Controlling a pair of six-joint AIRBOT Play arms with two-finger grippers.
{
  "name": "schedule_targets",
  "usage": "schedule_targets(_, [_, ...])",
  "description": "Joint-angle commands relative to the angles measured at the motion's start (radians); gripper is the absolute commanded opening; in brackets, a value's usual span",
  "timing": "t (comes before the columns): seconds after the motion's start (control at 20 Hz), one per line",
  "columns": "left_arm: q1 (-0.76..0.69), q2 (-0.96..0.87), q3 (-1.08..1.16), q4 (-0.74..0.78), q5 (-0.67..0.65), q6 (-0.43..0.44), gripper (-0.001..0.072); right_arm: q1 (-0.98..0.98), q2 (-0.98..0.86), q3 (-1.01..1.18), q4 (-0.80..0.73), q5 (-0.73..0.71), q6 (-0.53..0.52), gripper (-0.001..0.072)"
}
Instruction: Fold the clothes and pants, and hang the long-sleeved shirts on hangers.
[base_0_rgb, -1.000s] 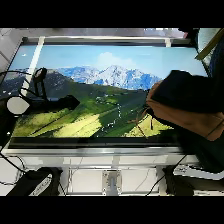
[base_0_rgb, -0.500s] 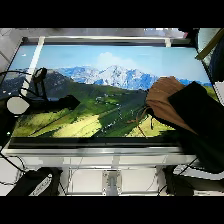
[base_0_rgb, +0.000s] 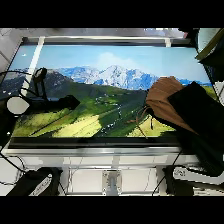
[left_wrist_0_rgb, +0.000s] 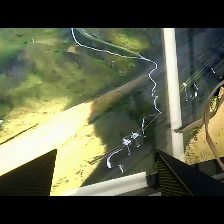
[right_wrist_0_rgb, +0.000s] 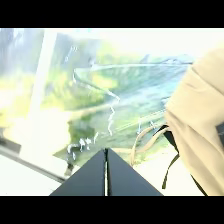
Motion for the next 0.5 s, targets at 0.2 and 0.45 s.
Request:
schedule_targets(0.2, [0.001, 0.000, 0.000, 0.001, 0.000, 0.000, 0.0694, 0.118, 0.000, 0.003, -0.068, -0.006, -0.039, 0.0034])
schedule_targets(0.45, [0.001, 0.000, 0.000, 0.001, 0.000, 0.000, 0.0694, 0.118, 0.000, 0.003, -0.068, -0.006, -0.039, 0.0034])
